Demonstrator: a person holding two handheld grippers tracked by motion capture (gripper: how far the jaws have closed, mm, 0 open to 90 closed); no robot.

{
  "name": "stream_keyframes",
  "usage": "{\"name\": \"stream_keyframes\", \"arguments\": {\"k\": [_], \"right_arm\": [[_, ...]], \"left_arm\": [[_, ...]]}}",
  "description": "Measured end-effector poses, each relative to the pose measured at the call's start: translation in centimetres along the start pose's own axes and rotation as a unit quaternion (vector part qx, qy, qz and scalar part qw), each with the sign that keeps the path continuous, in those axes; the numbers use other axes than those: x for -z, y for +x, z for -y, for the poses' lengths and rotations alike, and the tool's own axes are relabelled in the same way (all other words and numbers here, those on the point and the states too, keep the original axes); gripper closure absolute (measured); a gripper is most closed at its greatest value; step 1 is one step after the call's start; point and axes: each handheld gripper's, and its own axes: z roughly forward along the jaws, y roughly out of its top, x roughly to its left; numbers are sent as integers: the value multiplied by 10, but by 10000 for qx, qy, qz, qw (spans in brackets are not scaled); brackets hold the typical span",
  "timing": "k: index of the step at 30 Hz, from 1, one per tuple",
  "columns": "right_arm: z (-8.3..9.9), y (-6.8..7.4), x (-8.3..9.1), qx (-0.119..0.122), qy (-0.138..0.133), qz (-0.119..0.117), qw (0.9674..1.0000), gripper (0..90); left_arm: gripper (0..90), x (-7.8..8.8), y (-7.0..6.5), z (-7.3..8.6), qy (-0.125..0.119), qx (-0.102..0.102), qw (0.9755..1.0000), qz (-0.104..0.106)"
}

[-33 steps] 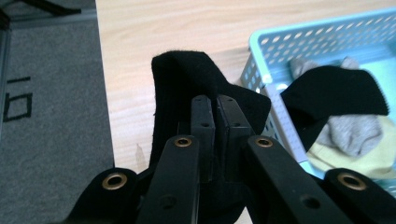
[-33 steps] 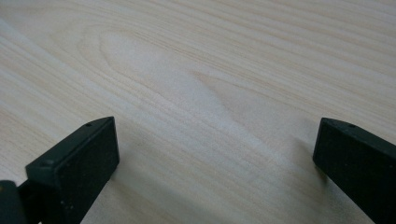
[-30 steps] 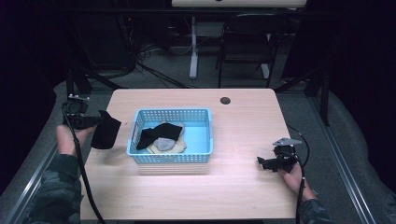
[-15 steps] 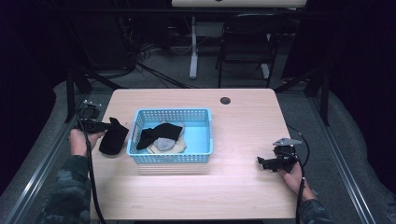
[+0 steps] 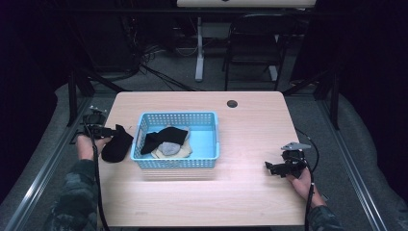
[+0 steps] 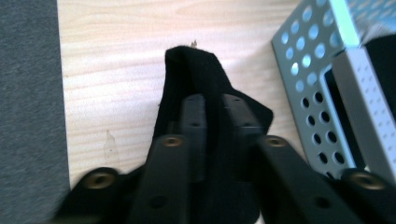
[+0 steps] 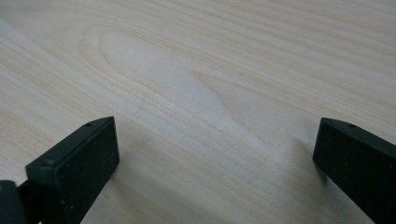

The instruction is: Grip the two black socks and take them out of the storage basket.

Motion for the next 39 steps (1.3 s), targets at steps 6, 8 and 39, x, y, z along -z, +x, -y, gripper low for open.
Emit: {"name": "stream_keyframes", "arguments": {"k": [6,8,39], "right_arm": [[0,0,0,0,1,0,10000,0],[0,0,0,1,1,0,10000,0],[0,0,0,-2,-1,-1,10000,0]], "left_arm": [[471,13,4,3,-255,130,9995,-122],[413,22,5,5,-442,136,9989,-70],[23,95,-52,-15,-1149,-618,9910,288]]}}
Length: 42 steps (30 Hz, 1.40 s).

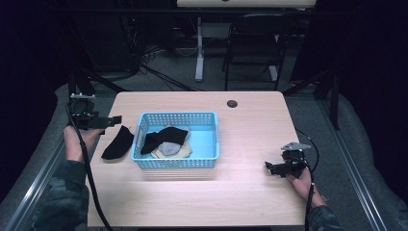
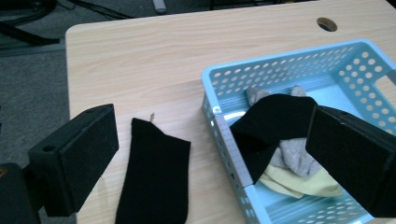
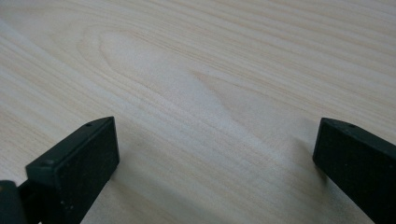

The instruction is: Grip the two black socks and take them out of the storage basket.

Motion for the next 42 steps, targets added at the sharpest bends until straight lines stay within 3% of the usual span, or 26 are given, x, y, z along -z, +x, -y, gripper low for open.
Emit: {"name": "stream_keyframes", "arguments": {"k": [7,13,14,28,34,36,42], "right_arm": [[0,0,0,-1,0,-1,10000,0],[0,0,0,-4,4,3,10000,0],[0,0,0,-6,10,2,10000,0],[0,0,0,4,3,1,10000,0],[0,0,0,5,5,-2,10000,0],[0,0,0,7,4,-7,10000,0],[0,0,0,7,2,-8,10000,0]], "left_arm": [[0,-13,-18,-6,116,-176,9993,319],[0,-26,-32,-11,181,-350,9983,438],[0,-29,-33,-11,209,-373,9975,560],[51,-68,-61,-7,498,-515,9960,536],[145,-89,-69,-6,709,-638,9942,496],[162,-103,-71,-3,922,-713,9922,444],[249,-125,-67,4,1213,-667,9896,384]]}}
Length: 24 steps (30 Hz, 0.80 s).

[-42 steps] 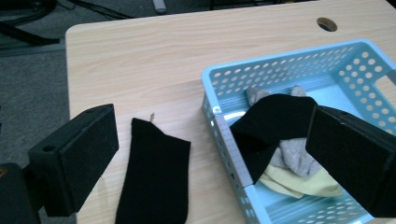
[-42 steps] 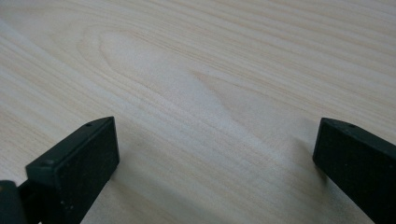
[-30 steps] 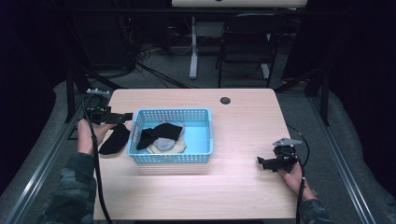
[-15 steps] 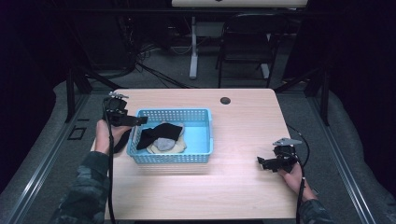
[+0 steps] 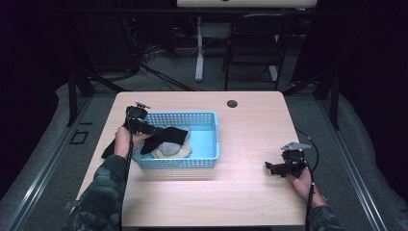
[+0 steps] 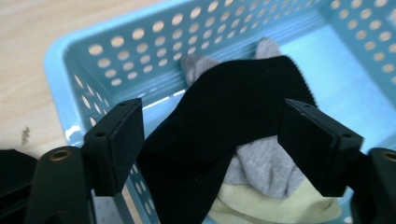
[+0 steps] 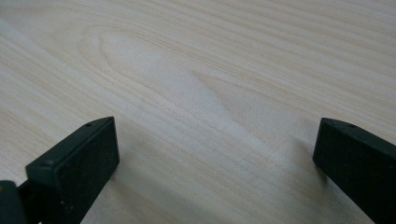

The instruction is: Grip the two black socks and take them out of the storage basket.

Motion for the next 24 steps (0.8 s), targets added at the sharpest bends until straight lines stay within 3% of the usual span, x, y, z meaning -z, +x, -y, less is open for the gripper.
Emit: {"name": "stream_keyframes", "arguments": {"k": [3,10,15,24], "right_arm": [[0,0,0,0,2,-1,10000,0],[0,0,0,1,2,0,10000,0],[0,0,0,3,1,-4,10000,0],[0,0,0,3,0,-5,10000,0]], "left_arm": [[322,-6,2,0,71,83,9999,-115],[408,-15,3,0,265,100,9993,-253],[460,-21,3,0,414,82,9988,-234],[560,-32,0,-1,686,106,9967,-427]]}}
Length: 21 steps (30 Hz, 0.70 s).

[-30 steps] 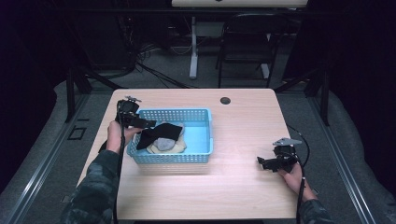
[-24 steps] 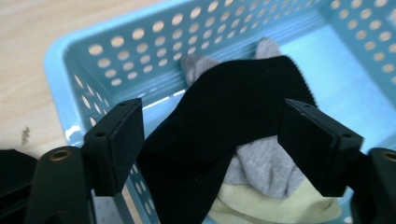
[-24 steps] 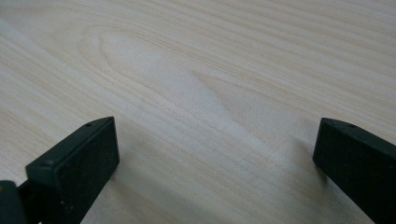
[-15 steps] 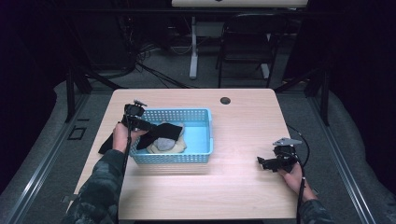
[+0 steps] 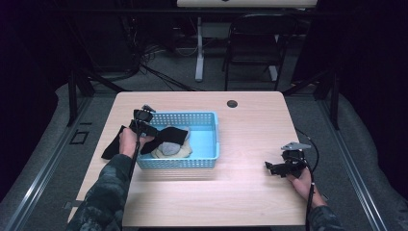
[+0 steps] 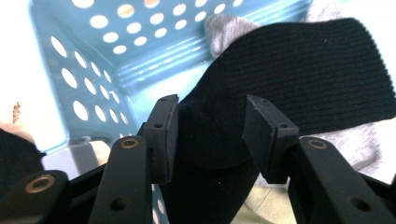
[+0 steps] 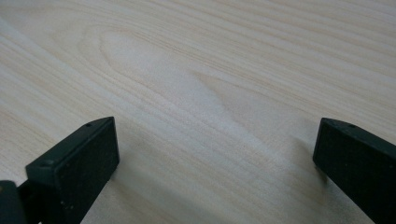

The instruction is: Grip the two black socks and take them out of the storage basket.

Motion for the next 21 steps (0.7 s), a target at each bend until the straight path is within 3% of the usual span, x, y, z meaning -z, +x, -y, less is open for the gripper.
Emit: {"name": "stream_keyframes", "arguments": {"k": [7,12,14,17,21], "right_arm": [[0,0,0,4,1,-1,10000,0],[0,0,0,6,1,-4,10000,0],[0,0,0,6,2,-3,10000,0],[0,0,0,5,0,-4,10000,0],[0,0,0,4,1,-3,10000,0]], "left_arm": [[662,-4,1,0,141,42,9996,-225],[821,-4,-2,-1,149,-4,9992,-358],[877,-4,-4,-1,134,-80,9993,-351],[890,-3,-4,-2,136,-152,9993,-307],[893,7,-1,-1,-47,-154,9997,-181]]}}
